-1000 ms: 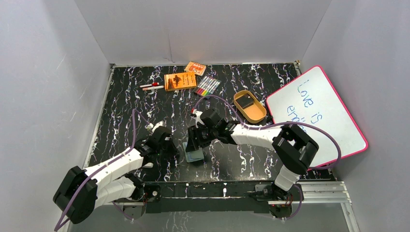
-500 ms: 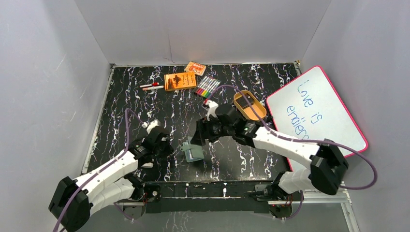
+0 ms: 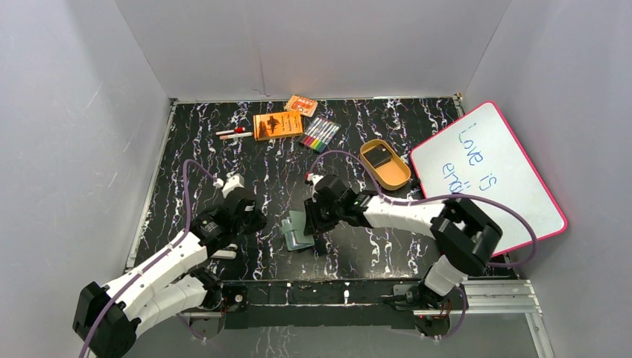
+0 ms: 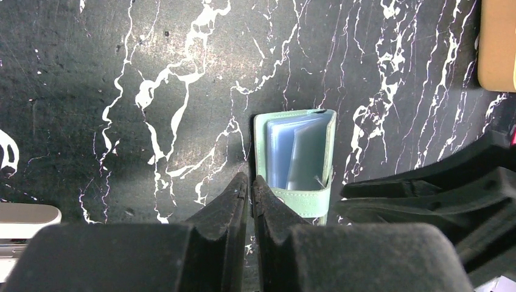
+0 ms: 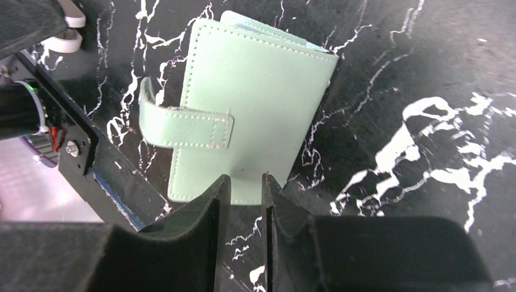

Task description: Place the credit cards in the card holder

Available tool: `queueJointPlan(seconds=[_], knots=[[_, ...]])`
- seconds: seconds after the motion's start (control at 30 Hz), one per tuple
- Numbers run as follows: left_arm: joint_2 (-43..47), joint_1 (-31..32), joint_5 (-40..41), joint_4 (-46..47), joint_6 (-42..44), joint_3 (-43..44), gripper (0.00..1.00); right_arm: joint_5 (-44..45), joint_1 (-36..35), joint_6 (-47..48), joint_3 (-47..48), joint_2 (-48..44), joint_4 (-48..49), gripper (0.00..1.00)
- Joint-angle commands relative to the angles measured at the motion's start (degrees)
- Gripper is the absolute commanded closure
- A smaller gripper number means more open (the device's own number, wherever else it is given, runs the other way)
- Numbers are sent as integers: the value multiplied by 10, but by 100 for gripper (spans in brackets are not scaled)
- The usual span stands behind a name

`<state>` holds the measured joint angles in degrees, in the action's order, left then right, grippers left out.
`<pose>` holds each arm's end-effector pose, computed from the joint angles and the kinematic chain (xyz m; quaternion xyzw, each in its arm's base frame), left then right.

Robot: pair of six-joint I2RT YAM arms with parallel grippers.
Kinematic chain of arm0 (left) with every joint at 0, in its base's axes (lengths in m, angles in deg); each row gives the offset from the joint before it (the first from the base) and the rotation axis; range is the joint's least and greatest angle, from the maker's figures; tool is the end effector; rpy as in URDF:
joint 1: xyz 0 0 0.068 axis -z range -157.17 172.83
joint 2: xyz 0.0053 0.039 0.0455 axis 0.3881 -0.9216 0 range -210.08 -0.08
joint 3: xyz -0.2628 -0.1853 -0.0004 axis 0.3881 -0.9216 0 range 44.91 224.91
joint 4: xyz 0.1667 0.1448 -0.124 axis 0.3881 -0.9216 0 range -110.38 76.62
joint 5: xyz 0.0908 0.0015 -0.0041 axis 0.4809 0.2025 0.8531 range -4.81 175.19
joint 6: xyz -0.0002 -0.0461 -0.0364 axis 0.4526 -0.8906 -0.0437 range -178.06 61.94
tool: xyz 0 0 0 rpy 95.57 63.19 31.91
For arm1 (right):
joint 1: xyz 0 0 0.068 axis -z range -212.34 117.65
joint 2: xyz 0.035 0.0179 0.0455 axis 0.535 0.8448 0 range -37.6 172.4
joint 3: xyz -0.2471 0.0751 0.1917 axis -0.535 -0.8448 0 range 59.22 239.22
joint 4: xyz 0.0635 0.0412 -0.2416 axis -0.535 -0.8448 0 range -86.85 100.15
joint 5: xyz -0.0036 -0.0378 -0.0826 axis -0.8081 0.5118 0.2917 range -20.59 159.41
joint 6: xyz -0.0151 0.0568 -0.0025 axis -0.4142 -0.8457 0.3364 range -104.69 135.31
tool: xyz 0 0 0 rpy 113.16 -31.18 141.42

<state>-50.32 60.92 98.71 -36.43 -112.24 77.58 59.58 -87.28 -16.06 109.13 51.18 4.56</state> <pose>0.1243 -0.0847 0.2657 -0.1749 0.8865 -0.2250 0.3645 0.1765 0.2642 0.2450 -0.2200 0.8925 0.3214 0.2274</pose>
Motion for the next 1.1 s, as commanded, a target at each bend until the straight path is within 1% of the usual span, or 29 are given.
queueJointPlan(seconds=[0.0, 0.1, 0.23, 0.4, 0.5, 0.6, 0.73, 0.83, 0.9, 1.07], knots=[[1, -1, 8, -2, 4, 19, 93, -9, -12, 8, 41, 48, 39, 68], [0, -1, 5, 1, 10, 27, 93, -10, -17, 7, 45, 69, 49, 68], [-5, -1, -12, 15, 13, 28, 93, 0, -22, 9, 52, 91, 44, 64], [-14, -1, -70, 85, 15, 15, 93, 21, -29, 11, 58, 108, 23, 63], [-59, -1, -124, 138, 9, 2, 93, 27, -30, 9, 56, 110, 18, 63], [-116, -2, -163, 165, -2, -1, 94, 32, -30, 7, 54, 112, 12, 62], [-170, -2, -165, 184, -11, -7, 96, 32, -31, 3, 48, 110, 16, 59], [-191, -1, -164, 197, -17, -12, 96, 31, -31, 0, 45, 104, 18, 57], [-199, -1, -155, 189, -19, -10, 97, 32, -31, 0, 44, 97, 17, 55], [-189, -1, -111, 152, -26, -27, 99, 35, -31, -10, 38, 69, 11, 42]])
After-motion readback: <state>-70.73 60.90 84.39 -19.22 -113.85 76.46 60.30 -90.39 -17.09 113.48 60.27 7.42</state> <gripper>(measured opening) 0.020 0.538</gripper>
